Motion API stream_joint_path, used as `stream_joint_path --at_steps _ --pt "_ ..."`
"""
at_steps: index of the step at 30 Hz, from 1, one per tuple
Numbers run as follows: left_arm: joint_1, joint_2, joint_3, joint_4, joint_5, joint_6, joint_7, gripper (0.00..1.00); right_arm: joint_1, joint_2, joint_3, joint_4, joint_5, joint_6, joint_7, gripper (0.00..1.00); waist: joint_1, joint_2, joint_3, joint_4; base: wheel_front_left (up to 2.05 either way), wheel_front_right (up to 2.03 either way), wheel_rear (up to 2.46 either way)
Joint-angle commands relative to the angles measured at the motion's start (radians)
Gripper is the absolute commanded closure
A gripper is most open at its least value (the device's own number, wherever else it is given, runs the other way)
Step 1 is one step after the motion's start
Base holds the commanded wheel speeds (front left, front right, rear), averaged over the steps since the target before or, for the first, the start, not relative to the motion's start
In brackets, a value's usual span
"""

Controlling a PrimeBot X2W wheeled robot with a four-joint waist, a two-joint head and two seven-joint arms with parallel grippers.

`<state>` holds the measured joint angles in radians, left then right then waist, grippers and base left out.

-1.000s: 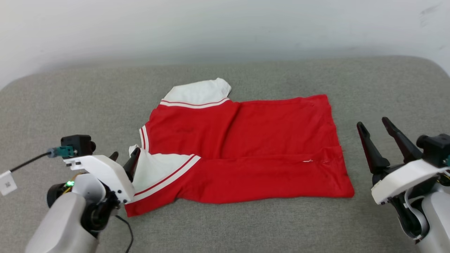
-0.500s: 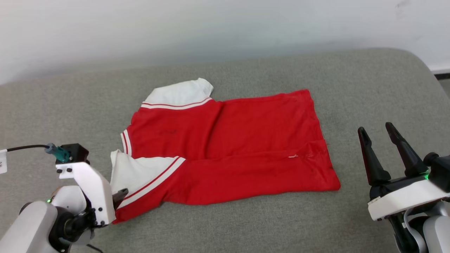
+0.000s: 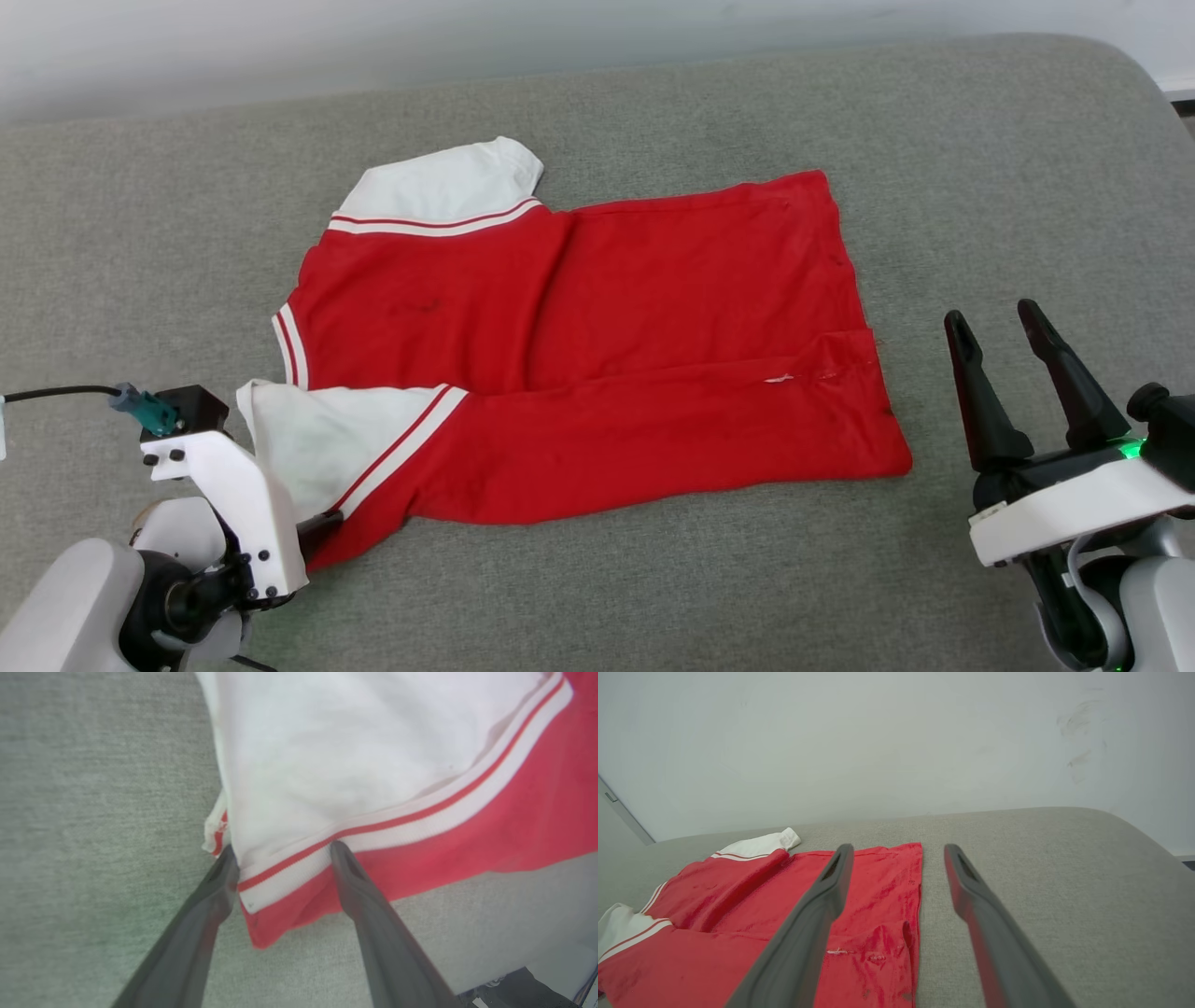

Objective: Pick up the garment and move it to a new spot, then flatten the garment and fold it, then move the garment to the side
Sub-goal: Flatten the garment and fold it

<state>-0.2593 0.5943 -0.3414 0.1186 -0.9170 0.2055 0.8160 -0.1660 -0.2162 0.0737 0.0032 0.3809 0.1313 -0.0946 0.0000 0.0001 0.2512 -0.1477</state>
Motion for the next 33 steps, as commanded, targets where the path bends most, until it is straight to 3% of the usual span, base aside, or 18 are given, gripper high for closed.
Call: stream_joint_path --at_steps 1,11,21,33 --pt "0.058 -0.051 -0.039 0.031 -0.014 -0.013 0.003 1.0 -0.011 -0.004 -0.004 0.004 0.005 -0.001 0.005 0.0 0.0 -0.0001 0.003 0.003 0.0 0.0 0.0" --pt "0.008 -0.038 0.013 0.0 0.03 -0.047 -0.144 1.0 -0.027 -0.07 -0.045 0.023 0.08 -0.001 0.123 0.0 0.0 -0.0001 -0.029 0.04 0.0 0.0 0.0" --pt "-0.019 -0.007 0.027 -0.149 0.07 -0.018 -0.175 1.0 -0.071 -0.156 -0.02 0.133 0.165 -0.001 0.523 0.0 0.0 -0.0001 -0.004 0.081 0.0 0.0 0.0" --pt "-0.061 -0.02 -0.004 -0.225 0.105 -0.009 -0.173 1.0 -0.17 -0.118 0.146 0.339 0.243 -0.001 0.743 0.0 0.0 -0.0001 0.073 0.128 0.0 0.0 0.0"
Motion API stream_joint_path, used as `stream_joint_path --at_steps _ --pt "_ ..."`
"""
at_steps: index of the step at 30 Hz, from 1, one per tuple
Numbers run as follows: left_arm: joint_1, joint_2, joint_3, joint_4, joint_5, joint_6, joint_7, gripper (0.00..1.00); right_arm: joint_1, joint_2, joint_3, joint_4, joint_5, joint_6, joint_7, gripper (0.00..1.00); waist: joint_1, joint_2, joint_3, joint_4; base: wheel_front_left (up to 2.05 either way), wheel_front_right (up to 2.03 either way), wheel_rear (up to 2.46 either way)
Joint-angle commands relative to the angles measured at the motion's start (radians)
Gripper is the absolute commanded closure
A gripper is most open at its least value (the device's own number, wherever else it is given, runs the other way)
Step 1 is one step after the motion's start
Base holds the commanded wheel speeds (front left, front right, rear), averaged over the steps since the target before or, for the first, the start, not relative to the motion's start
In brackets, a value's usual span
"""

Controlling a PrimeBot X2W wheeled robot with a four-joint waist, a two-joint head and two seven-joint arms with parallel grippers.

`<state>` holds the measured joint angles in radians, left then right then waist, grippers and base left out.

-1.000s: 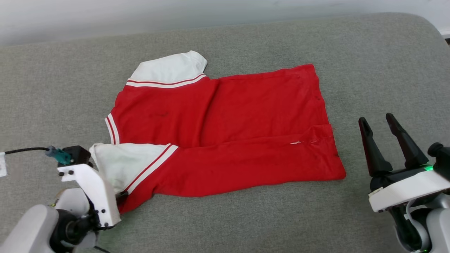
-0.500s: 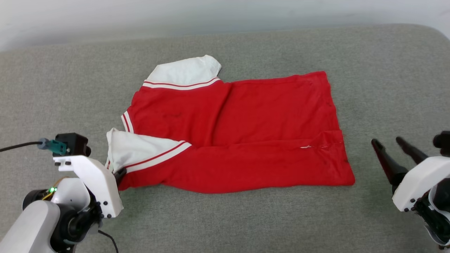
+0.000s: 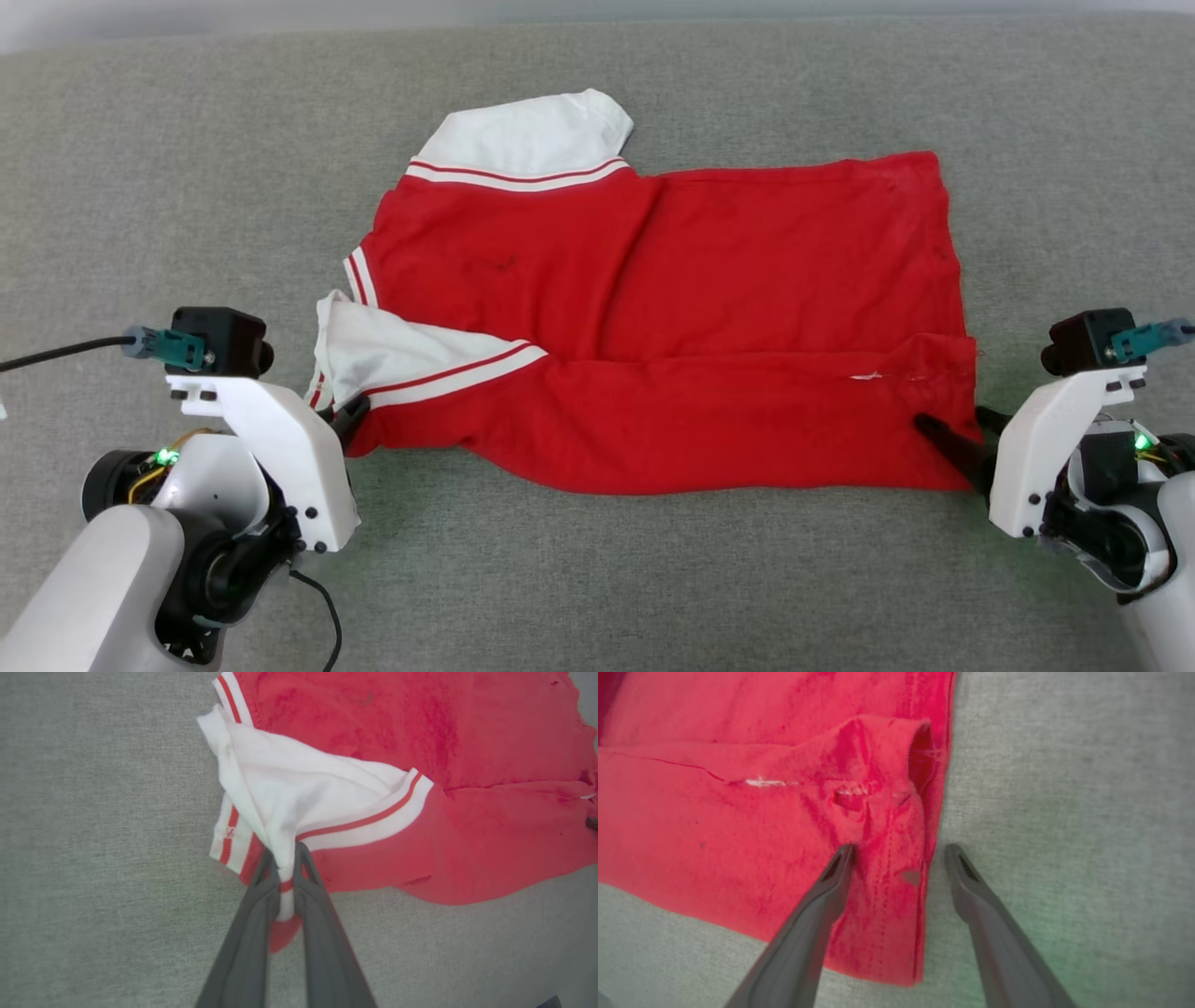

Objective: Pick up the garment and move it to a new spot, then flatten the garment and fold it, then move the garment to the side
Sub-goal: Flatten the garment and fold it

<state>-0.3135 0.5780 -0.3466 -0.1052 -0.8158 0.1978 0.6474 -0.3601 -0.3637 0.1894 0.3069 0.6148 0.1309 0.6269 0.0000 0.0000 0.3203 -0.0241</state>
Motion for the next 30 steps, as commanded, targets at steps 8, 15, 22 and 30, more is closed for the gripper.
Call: stream_joint_path --at_steps 8,15,22,30 --pt "0.017 -0.014 -0.006 0.023 -0.013 -0.011 -0.012 1.0 -0.021 -0.006 0.086 0.048 0.031 0.001 -0.021 1.0 0.0 0.0 -0.021 0.006 0.0 0.0 0.0" --pt "0.044 -0.021 -0.002 0.046 -0.033 -0.014 -0.023 1.0 -0.018 -0.042 0.096 -0.002 0.026 0.0 -0.064 1.0 0.0 0.0 -0.109 0.005 0.0 0.0 0.0" --pt "0.116 -0.021 0.001 0.051 -0.052 -0.003 -0.033 1.0 0.035 -0.055 0.09 -0.033 0.025 0.0 -0.057 1.0 0.0 0.0 -0.211 0.007 0.0 0.0 0.0" --pt "0.247 -0.013 0.013 0.036 -0.095 0.028 -0.024 1.0 0.163 -0.041 0.036 -0.088 0.016 0.0 -0.008 1.0 0.0 0.0 -0.277 0.01 0.0 0.0 0.0"
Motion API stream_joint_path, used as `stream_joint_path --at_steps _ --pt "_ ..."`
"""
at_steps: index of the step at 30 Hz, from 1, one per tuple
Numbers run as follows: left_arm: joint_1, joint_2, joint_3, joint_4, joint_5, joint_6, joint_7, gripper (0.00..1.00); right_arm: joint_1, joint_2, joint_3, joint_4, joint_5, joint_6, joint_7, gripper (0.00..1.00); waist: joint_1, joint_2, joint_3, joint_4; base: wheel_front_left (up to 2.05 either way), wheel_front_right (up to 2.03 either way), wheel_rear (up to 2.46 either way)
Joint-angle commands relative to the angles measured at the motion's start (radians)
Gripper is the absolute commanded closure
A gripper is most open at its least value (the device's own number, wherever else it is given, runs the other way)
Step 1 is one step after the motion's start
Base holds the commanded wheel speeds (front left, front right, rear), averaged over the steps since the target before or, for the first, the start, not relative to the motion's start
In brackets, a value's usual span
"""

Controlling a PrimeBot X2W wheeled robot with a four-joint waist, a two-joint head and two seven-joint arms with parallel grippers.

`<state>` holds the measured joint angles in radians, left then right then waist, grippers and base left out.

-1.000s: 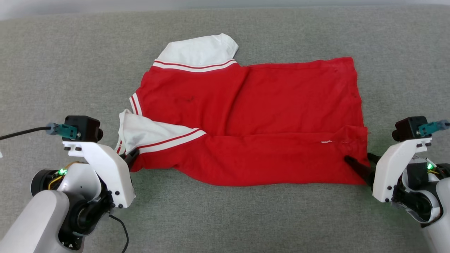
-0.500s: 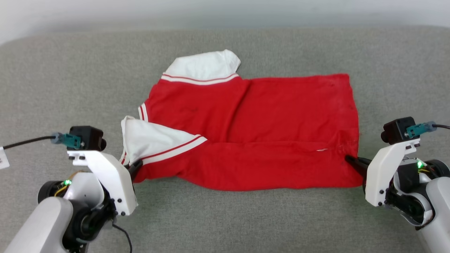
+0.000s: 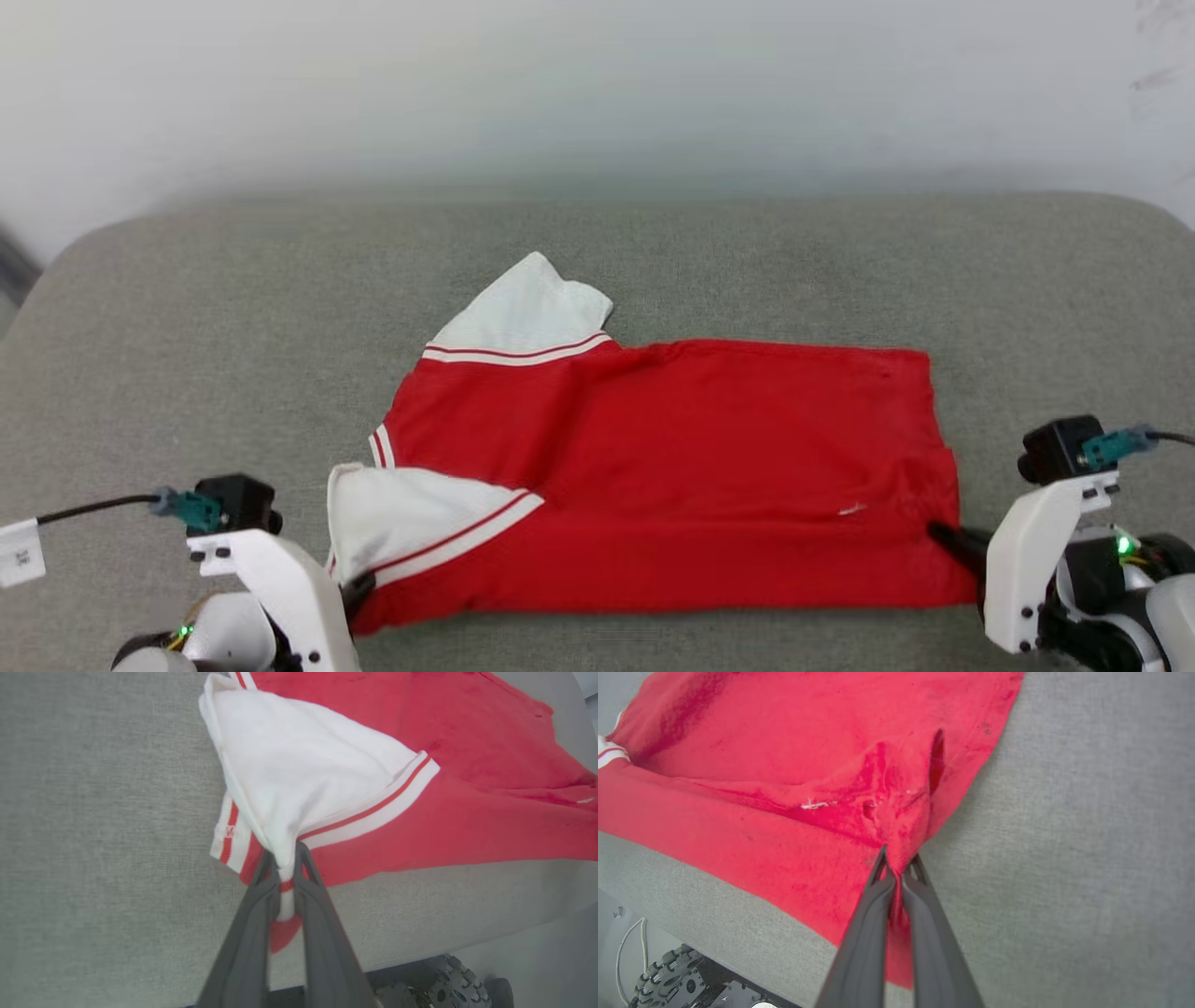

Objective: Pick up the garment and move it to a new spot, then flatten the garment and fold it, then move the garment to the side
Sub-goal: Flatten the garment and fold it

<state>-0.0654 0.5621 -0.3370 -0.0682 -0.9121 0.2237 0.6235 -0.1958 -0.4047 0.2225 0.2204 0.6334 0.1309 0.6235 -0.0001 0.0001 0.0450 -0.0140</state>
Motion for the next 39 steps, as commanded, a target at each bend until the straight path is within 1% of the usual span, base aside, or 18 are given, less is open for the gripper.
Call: stream_joint_path --at_steps 1,6,7,8,9,12,16,19,23,27,31,34,36,39 --pt "0.012 0.0 0.003 0.003 -0.005 0.005 0.003 1.0 0.016 0.006 -0.006 -0.004 -0.002 0.0 0.004 1.0 0.0001 -0.0001 -0.002 -0.001 0.0 0.0 0.0" --pt "0.052 -0.025 -0.008 0.043 -0.038 -0.005 0.006 1.0 0.088 0.043 -0.039 0.015 -0.017 0.0 0.029 1.0 0.0001 -0.0001 0.001 -0.008 0.0 0.0 0.0" --pt "0.047 -0.034 -0.009 0.057 -0.041 -0.011 -0.002 1.0 0.097 0.049 -0.042 0.021 -0.022 0.0 0.022 0.84 0.0001 -0.0001 0.004 -0.009 0.0 0.0 0.0" --pt "0.04 -0.043 -0.011 0.071 -0.042 -0.013 -0.009 0.79 0.102 0.054 -0.044 0.027 -0.025 0.0 0.011 0.36 0.0001 -0.0001 0.007 -0.01 0.0 0.0 0.0" --pt "0.03 -0.047 -0.015 0.084 -0.036 -0.021 -0.015 0.0 0.104 0.062 -0.046 0.027 -0.028 0.0 -0.011 0.0 0.0001 -0.0001 0.009 -0.011 0.0 0.0 0.0" --pt "-0.006 -0.064 -0.015 0.117 -0.018 -0.038 -0.057 0.0 0.099 0.072 -0.045 0.017 -0.046 0.0 -0.1 0.0 0.0001 -0.0001 0.012 -0.016 0.0 0.0 0.0" --pt "-0.047 -0.071 0.003 0.135 0.017 -0.049 -0.132 0.0 0.082 0.068 -0.039 -0.022 -0.094 0.0 -0.261 0.0 0.0001 -0.0001 0.007 -0.035 0.0 0.0 0.0" --pt "-0.08 -0.082 0.02 0.138 0.055 -0.039 -0.209 0.0 0.074 0.075 -0.06 -0.046 -0.141 0.0 -0.381 0.0 0.0001 -0.0001 0.002 -0.054 0.0 0.0 0.0" --pt "-0.128 -0.094 0.037 0.133 0.1 -0.028 -0.297 0.0 0.057 0.097 -0.092 -0.084 -0.203 0.0 -0.489 0.0 0.0001 -0.0001 0.012 -0.086 0.0 0.0 0.0" --pt "-0.209 -0.111 0.051 0.144 0.152 -0.023 -0.389 0.0 0.023 0.125 -0.122 -0.143 -0.242 0.0 -0.554 0.0 0.0001 -0.0001 0.058 -0.121 0.0 0.0 0.0" --pt "-0.321 -0.109 0.056 0.175 0.19 -0.03 -0.431 0.0 -0.019 0.15 -0.139 -0.218 -0.259 0.0 -0.593 0.0 0.0001 -0.0001 0.145 -0.16 0.0 0.0 0.0" --pt "-0.418 -0.098 0.065 0.205 0.203 -0.04 -0.428 0.0 -0.048 0.165 -0.151 -0.27 -0.265 0.0 -0.612 0.0 0.0001 -0.0001 0.224 -0.193 0.0 0.0 0.0" --pt "-0.487 -0.088 0.064 0.239 0.203 -0.057 -0.409 0.0 -0.063 0.176 -0.159 -0.292 -0.268 0.0 -0.624 0.0 0.0001 -0.0001 0.268 -0.211 0.0 0.0 0.0" --pt "-0.598 -0.063 0.061 0.288 0.191 -0.087 -0.349 0.0 -0.086 0.189 -0.159 -0.313 -0.266 0.0 -0.634 0.0 0.0001 -0.0001 0.325 -0.24 0.0 0.0 0.0"
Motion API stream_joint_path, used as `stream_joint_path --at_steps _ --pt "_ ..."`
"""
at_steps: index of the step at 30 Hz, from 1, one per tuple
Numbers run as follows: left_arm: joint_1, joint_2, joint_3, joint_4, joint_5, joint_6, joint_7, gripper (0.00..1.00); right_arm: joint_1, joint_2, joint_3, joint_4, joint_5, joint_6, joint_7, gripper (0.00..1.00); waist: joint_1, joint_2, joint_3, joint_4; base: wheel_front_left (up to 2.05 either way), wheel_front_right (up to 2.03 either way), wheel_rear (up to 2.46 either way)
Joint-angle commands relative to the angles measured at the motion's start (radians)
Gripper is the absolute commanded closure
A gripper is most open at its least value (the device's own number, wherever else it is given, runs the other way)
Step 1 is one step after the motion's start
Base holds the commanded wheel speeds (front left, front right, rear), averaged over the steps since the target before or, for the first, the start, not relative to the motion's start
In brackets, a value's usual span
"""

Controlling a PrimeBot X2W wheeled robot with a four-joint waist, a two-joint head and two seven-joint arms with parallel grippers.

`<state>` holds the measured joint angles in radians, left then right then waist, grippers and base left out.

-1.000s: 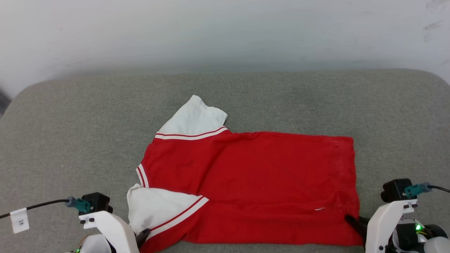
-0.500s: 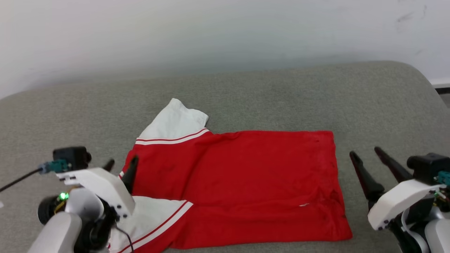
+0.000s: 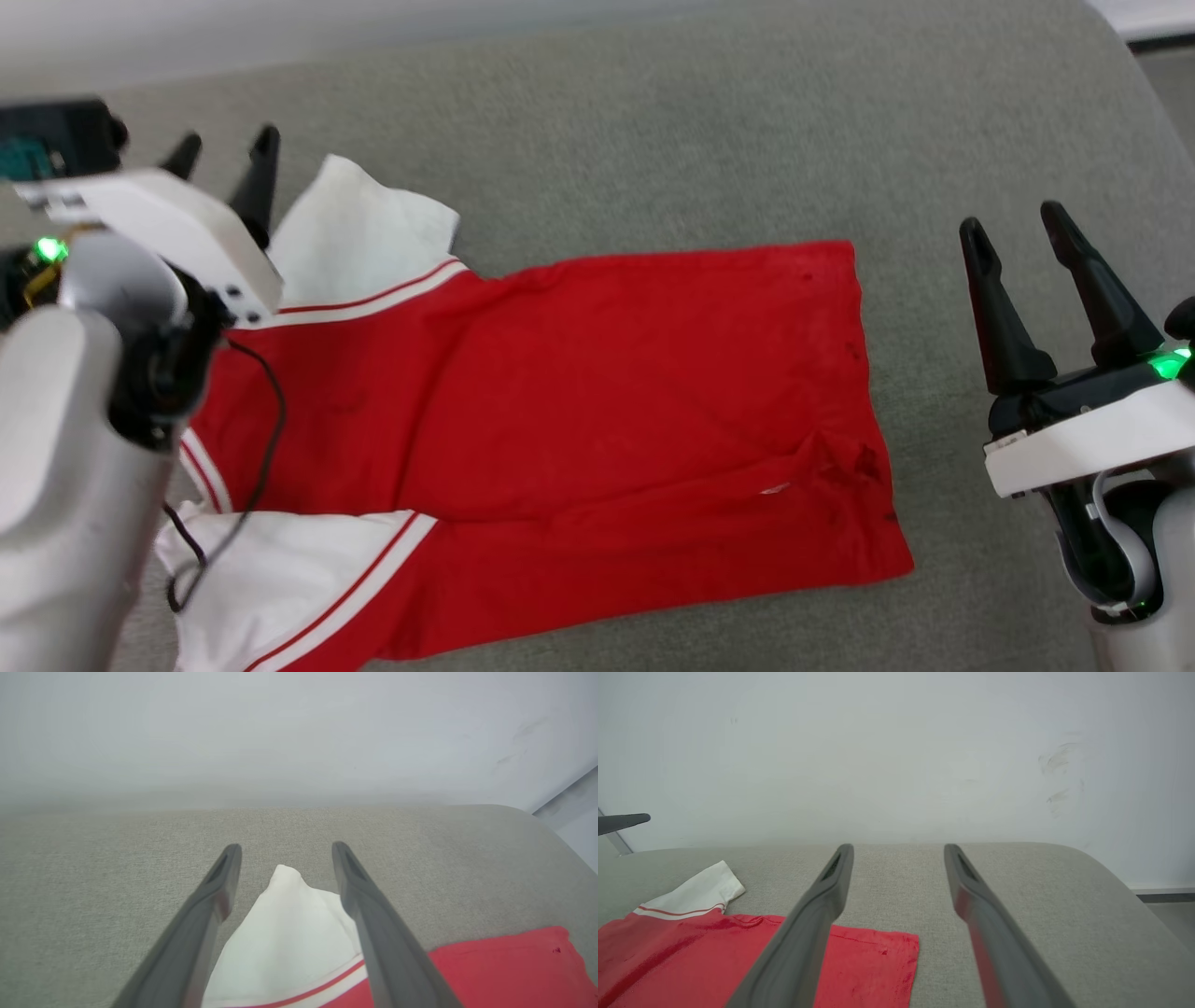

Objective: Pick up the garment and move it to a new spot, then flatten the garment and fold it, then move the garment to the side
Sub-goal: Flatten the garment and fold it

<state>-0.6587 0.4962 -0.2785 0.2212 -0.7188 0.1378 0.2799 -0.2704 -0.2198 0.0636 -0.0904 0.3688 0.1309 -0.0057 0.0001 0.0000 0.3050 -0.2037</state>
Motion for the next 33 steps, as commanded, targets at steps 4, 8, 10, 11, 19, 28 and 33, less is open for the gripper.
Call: stream_joint_path --at_steps 4,8,10,11,19,28,33 --pt "-0.14 0.043 -0.021 0.064 -0.025 -0.047 0.138 0.0 -0.028 0.023 0.003 -0.002 0.002 0.0 -0.013 0.0 -0.0001 0.0 0.117 -0.085 0.0 0.0 0.0" --pt "-0.242 0.087 -0.059 0.117 -0.048 -0.083 0.319 0.0 -0.039 0.038 0.01 0.012 0.008 0.0 -0.026 0.0 -0.0001 0.0 0.156 -0.117 0.0 0.0 0.0" --pt "-0.272 0.105 -0.084 0.138 -0.056 -0.095 0.417 0.0 -0.042 0.045 0.015 0.016 0.01 0.0 -0.035 0.0 -0.0001 0.0 0.173 -0.131 0.0 0.0 0.0" --pt "-0.286 0.113 -0.093 0.149 -0.061 -0.098 0.459 0.0 -0.043 0.048 0.019 0.021 0.013 0.0 -0.038 0.0 -0.0001 0.0 0.181 -0.137 0.0 0.0 0.0" --pt "-0.294 0.172 -0.157 0.238 -0.031 -0.049 0.664 0.0 -0.062 0.061 0.042 0.055 0.042 0.0 -0.065 0.0 -0.0001 0.0 0.234 -0.176 0.0 0.0 0.0" --pt "-0.24 0.117 -0.182 0.309 -0.041 -0.02 0.664 1.0 -0.075 0.031 0.056 0.083 0.093 0.0 -0.059 0.0 -0.0001 0.0 0.234 -0.169 0.0 0.0 0.0" --pt "-0.281 0.094 -0.166 0.295 -0.037 -0.037 0.58 1.0 -0.102 -0.014 0.058 0.125 0.156 0.0 0.015 0.0 -0.0001 0.0 0.193 -0.124 0.0 0.0 0.0"
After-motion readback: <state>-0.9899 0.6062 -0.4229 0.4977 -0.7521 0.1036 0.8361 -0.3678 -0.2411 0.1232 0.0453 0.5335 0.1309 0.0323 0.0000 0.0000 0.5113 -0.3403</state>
